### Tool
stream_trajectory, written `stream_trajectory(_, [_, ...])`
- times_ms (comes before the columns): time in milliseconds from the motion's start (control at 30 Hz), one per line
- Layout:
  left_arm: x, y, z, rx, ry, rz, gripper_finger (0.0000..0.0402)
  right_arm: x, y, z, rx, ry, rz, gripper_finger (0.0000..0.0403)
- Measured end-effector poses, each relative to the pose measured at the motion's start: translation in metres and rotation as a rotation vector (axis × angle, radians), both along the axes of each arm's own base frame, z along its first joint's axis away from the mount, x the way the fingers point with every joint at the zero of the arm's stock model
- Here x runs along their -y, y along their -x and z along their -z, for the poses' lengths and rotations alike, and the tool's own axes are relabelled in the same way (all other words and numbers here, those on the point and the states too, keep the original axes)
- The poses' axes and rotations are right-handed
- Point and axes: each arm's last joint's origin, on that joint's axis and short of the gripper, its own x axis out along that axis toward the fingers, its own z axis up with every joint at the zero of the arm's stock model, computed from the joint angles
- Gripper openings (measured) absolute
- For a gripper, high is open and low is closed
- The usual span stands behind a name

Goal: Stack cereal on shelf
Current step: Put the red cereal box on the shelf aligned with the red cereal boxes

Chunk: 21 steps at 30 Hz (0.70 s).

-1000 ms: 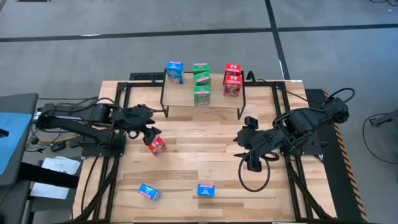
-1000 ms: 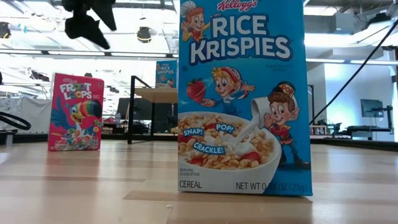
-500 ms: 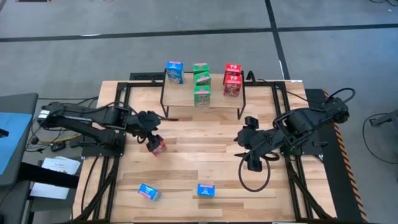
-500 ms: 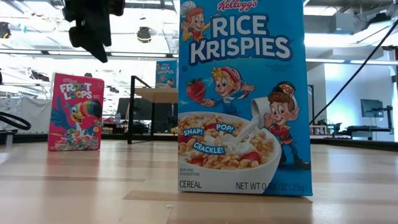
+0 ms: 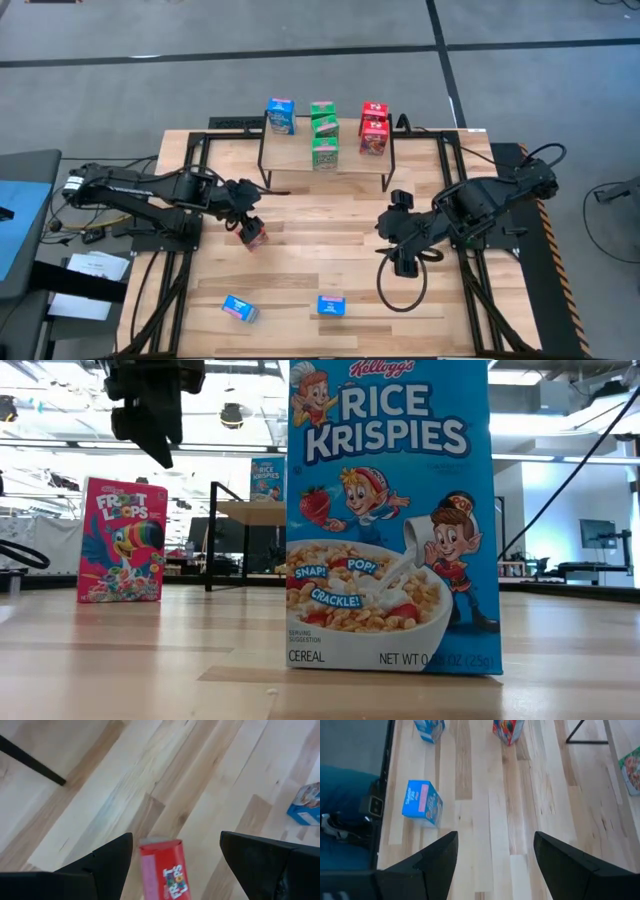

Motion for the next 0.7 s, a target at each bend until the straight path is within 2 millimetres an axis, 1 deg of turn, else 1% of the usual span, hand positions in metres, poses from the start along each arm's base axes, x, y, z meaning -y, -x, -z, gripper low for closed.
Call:
stream_trajectory(200, [0.0, -0.003, 0.004, -0.021, 0.022, -0.024, 0.0288, -0.002, -0.005, 0.005, -0.016, 0.017, 0.006, 0.0286])
stream_trajectory(300, [0.002, -0.003, 0.005, -0.036, 0.021, -0.021, 0.0288, -0.002, -0.007, 0.003, 0.005, 0.013, 0.012, 0.0286])
stream_trajectory(600, [0.012, -0.009, 0.013, -0.068, 0.015, -0.046, 0.0288, -0.002, -0.007, 0.005, -0.004, 0.021, 0.014, 0.0286])
stream_trajectory(700, [0.015, -0.005, 0.015, -0.097, -0.004, -0.071, 0.0288, -0.002, -0.007, 0.005, -0.004, 0.021, 0.014, 0.0286])
